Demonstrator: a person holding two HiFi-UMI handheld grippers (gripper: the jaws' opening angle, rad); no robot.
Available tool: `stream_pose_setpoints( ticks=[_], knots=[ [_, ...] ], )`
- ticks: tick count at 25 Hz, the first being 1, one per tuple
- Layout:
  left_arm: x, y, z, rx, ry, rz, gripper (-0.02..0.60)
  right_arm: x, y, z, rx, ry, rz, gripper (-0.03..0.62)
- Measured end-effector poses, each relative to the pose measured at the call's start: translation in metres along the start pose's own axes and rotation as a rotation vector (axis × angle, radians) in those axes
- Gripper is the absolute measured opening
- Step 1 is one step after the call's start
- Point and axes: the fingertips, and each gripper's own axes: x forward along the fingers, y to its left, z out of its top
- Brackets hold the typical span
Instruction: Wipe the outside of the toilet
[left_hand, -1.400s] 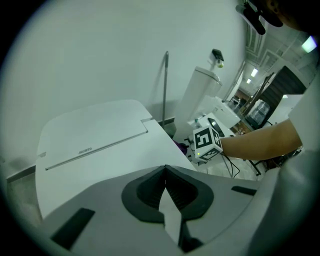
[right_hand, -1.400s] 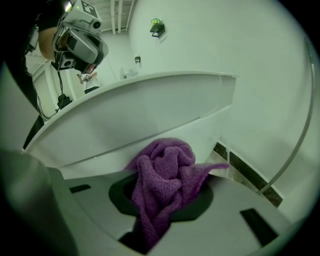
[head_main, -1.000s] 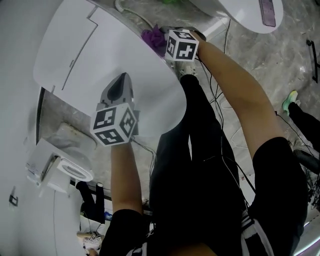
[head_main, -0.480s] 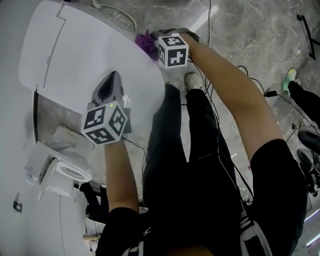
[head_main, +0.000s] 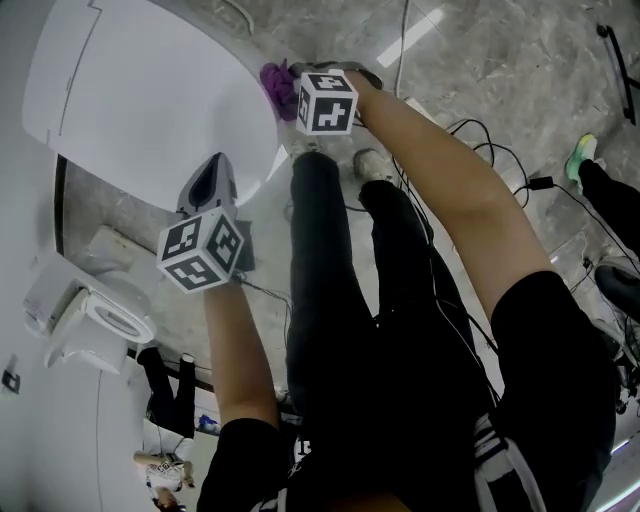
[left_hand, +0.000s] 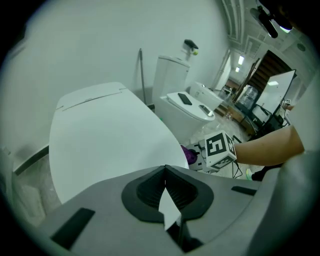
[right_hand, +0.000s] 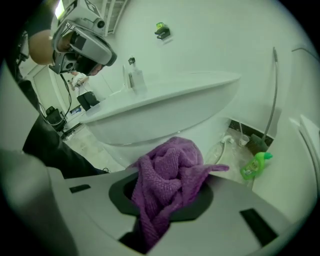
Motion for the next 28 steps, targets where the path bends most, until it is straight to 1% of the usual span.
stream_pose_setpoints(
  ticks=[3, 7, 9, 13, 18, 19, 20, 23, 25, 28],
  knots=[
    [-0.02, -0.013, -0.027, -0.057, -0.006, 0.025, 0.008, -0.006, 0.022, -0.009, -0.016, 0.022, -0.018, 0.091],
    [-0.05, -0.006, -0.058, -0.127, -0.012, 0.051, 0.008, -0.003, 0.067, -0.001, -0.041, 0.09, 0.031, 0.091],
    [-0.064, -0.007, -0.071, -0.166, -0.033, 0.057, 0.008, -0.001, 0.09, 0.001, -0.051, 0.126, 0.051, 0.091],
    [-0.082, -0.002, -0.096, -0.251, -0.083, 0.047, 0.008, 0.009, 0.117, 0.002, -0.005, 0.155, 0.052, 0.091],
    [-0.106, 0.022, -0.142, -0.267, -0.091, 0.077, 0.008, 0.031, 0.172, 0.021, 0.01, 0.156, 0.094, 0.091],
    [-0.109, 0.03, -0.152, -0.276, -0.092, 0.08, 0.008, 0.038, 0.181, 0.026, 0.037, 0.147, 0.092, 0.091],
    [-0.112, 0.037, -0.161, -0.29, -0.095, 0.08, 0.008, 0.045, 0.188, 0.032, 0.086, 0.132, 0.085, 0.091],
    [-0.127, 0.062, -0.189, -0.332, -0.107, 0.081, 0.008, 0.065, 0.207, 0.051, 0.321, 0.056, 0.045, 0.091],
    [-0.141, 0.078, -0.208, -0.349, -0.108, 0.08, 0.008, 0.077, 0.221, 0.068, 0.452, 0.009, 0.017, 0.091],
    [-0.161, 0.106, -0.232, -0.384, -0.114, 0.076, 0.008, 0.096, 0.231, 0.091, 0.581, -0.008, -0.039, 0.091]
  ],
)
